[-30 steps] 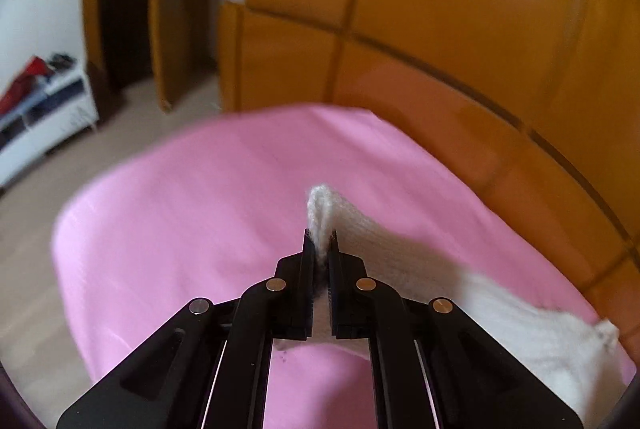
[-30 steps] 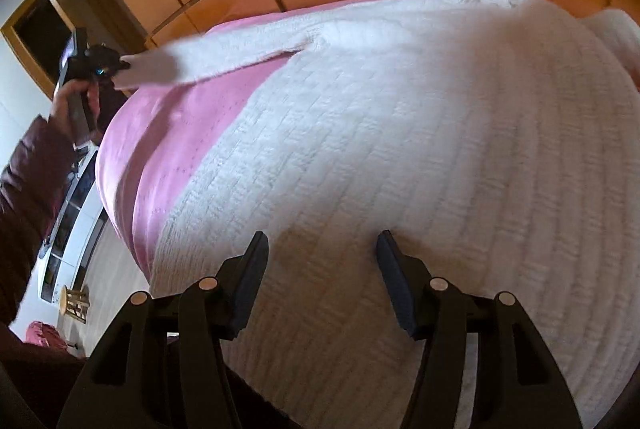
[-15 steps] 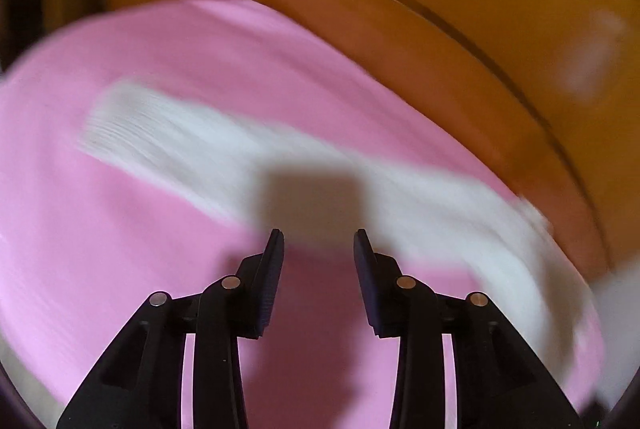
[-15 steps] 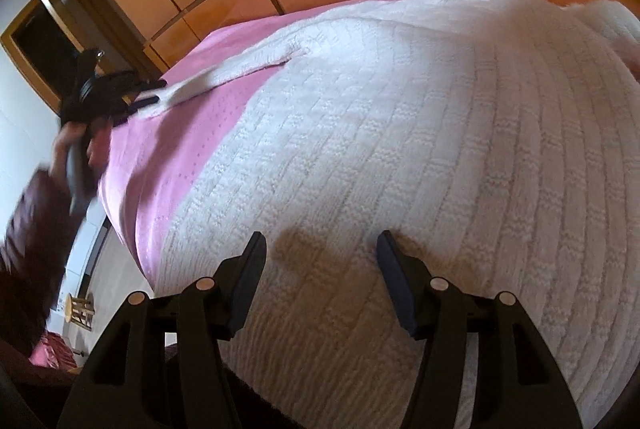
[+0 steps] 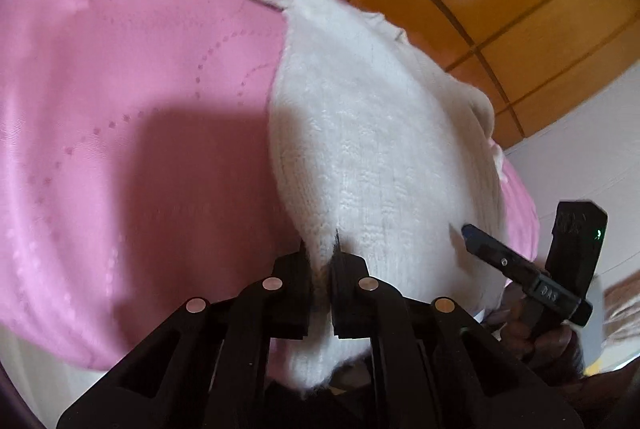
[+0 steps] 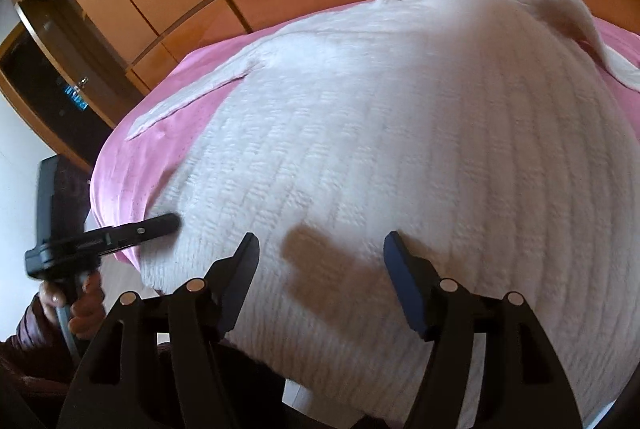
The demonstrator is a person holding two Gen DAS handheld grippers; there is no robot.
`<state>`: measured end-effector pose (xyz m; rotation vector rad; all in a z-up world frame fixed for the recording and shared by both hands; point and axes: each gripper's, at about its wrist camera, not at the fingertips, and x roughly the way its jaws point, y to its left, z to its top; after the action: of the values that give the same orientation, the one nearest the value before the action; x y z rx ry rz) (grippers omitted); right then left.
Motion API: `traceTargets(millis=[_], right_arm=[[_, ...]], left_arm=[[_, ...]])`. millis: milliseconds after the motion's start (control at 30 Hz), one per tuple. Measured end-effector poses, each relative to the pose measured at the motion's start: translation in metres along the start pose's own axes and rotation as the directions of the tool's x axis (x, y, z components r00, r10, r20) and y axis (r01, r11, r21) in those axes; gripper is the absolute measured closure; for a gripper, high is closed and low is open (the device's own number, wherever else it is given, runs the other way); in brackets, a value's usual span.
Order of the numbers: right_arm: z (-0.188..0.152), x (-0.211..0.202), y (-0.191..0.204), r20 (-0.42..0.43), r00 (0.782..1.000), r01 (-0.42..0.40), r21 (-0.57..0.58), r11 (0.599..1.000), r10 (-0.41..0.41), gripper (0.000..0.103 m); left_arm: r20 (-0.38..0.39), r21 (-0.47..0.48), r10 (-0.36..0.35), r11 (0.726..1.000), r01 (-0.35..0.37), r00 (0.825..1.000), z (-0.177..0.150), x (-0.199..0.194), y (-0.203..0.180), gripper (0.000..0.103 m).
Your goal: Fold small clothes
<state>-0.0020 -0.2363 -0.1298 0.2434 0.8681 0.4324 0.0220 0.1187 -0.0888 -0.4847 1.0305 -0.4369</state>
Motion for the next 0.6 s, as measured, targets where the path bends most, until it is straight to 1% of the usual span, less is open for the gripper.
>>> traceTargets(millis=[33, 100, 167, 200, 267, 300, 367, 400, 433, 467, 500, 533, 567, 600], right_arm=[[-0.003, -0.004, -0.002, 0.001, 1.0, 0.001, -0.004, 1.0, -0.001, 0.038], [-0.006, -0.01, -0.004, 0.004, 1.0, 0.001, -0.011, 1.0, -0.001, 0.036], [-0.013, -0.015, -0.009, -0.005, 1.0, -0.011, -0.009, 1.0, 0.011, 0.035], [-0.017, -0.015, -0.012, -0.015, 1.0, -0.013, -0.001, 1.0, 0.013, 0.035], [-0.021, -0.013, -0.018, -0.023, 1.0, -0.018, 0.008, 1.0, 0.018, 0.035], [-0.022, -0.015, -0.02, -0.023, 1.0, -0.019, 0.003, 1.0, 0.019, 0.035], [-0.02, -0.022, -0.021, -0.029, 0.999, -0.022, -0.023, 1.0, 0.021, 0.035], [-0.02, -0.026, -0.022, -0.023, 0.999, -0.023, -0.022, 0.999, 0.023, 0.035], [-0.017, -0.036, -0.029, -0.001, 1.0, -0.02, -0.006, 1.0, 0.02, 0.035], [-0.015, -0.045, -0.035, 0.022, 1.0, -0.011, 0.017, 1.0, 0.011, 0.035], [-0.011, -0.059, -0.049, 0.058, 0.998, 0.006, 0.056, 0.998, -0.009, 0.035], [-0.009, -0.068, -0.059, 0.084, 0.996, 0.02, 0.088, 0.996, -0.027, 0.035], [-0.006, -0.081, -0.074, 0.116, 0.992, 0.034, 0.135, 0.99, -0.05, 0.035], [-0.004, -0.097, -0.096, 0.156, 0.985, 0.044, 0.203, 0.978, -0.077, 0.035]], left_arm=[[0.011, -0.004, -0.002, 1.0, 0.002, 1.0, 0.004, -0.005, -0.001, 0.098], [0.019, 0.016, 0.022, 1.0, -0.023, 1.0, -0.006, -0.015, -0.008, 0.098], [0.008, 0.001, 0.05, 0.999, -0.05, 0.999, -0.013, -0.014, -0.009, 0.098], [-0.009, -0.003, 0.077, 0.997, -0.077, 0.997, -0.017, -0.011, -0.006, 0.098], [-0.023, -0.01, 0.154, 0.988, -0.154, 0.988, -0.011, 0.01, 0.0, 0.098], [-0.04, -0.007, 0.165, 0.986, -0.165, 0.986, -0.007, 0.022, -0.004, 0.098], [-0.015, -0.016, 0.189, 0.982, -0.189, 0.982, 0.001, 0.02, -0.006, 0.088], [0.017, -0.011, 0.2, 0.98, -0.2, 0.98, 0.01, 0.017, -0.011, 0.077], [0.046, -0.008, 0.206, 0.979, -0.205, 0.978, 0.015, 0.013, -0.014, 0.062], [0.085, -0.006, 0.215, 0.976, -0.216, 0.973, 0.022, 0.01, -0.017, 0.056], [0.124, 0.001, 0.224, 0.974, -0.226, 0.967, 0.031, 0.009, -0.024, 0.051], [0.151, 0.017, 0.221, 0.974, -0.226, 0.963, 0.041, 0.009, -0.031, 0.051], [0.162, 0.031, 0.214, 0.975, -0.222, 0.963, 0.048, 0.012, -0.036, 0.051], [0.172, 0.045, 0.207, 0.975, -0.218, 0.963, 0.053, 0.014, -0.044, 0.051]])
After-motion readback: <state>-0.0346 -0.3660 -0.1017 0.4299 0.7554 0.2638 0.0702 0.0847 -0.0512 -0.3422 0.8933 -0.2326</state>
